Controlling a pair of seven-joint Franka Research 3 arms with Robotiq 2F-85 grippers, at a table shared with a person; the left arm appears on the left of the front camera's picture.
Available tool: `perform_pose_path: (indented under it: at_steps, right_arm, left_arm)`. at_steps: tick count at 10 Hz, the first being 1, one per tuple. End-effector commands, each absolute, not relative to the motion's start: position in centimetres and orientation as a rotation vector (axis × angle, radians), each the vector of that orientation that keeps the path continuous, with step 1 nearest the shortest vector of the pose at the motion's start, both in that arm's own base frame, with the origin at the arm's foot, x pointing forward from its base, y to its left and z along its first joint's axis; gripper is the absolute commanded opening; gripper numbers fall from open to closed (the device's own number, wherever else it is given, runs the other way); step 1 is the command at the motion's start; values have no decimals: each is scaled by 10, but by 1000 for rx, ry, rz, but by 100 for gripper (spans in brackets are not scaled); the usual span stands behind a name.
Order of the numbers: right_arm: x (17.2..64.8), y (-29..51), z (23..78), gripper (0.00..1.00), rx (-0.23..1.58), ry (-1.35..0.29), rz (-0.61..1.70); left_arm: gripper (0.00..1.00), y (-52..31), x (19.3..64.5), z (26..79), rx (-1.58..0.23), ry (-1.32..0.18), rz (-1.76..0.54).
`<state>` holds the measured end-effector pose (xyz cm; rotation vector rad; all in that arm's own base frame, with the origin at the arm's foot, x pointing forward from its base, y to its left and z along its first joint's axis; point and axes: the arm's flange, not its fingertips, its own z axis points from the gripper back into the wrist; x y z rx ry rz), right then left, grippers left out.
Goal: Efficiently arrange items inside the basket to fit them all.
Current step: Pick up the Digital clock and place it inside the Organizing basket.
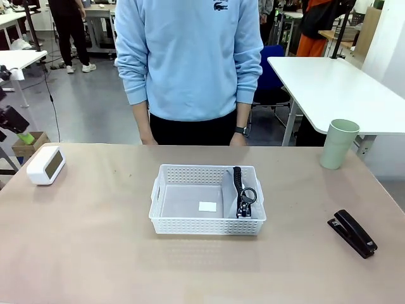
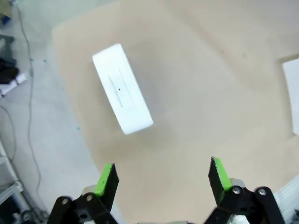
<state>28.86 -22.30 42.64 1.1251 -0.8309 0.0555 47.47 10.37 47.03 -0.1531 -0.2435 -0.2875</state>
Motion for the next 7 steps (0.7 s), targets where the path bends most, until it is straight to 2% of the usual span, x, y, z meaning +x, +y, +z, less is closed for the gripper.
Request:
perform_pose_path:
  at_steps: [1, 4, 7]
  right_arm:
    - [291, -225, 428, 100, 1130, -867, 72]
    - [291, -225, 428, 100, 1130, -867, 72]
    - [291, -225, 428, 100, 1130, -867, 72]
  left_arm:
    - [100, 118, 505, 461, -196, -188, -293]
    - [100, 124, 537, 423, -235, -88, -285]
    - [100, 126, 544, 386, -227, -42, -232]
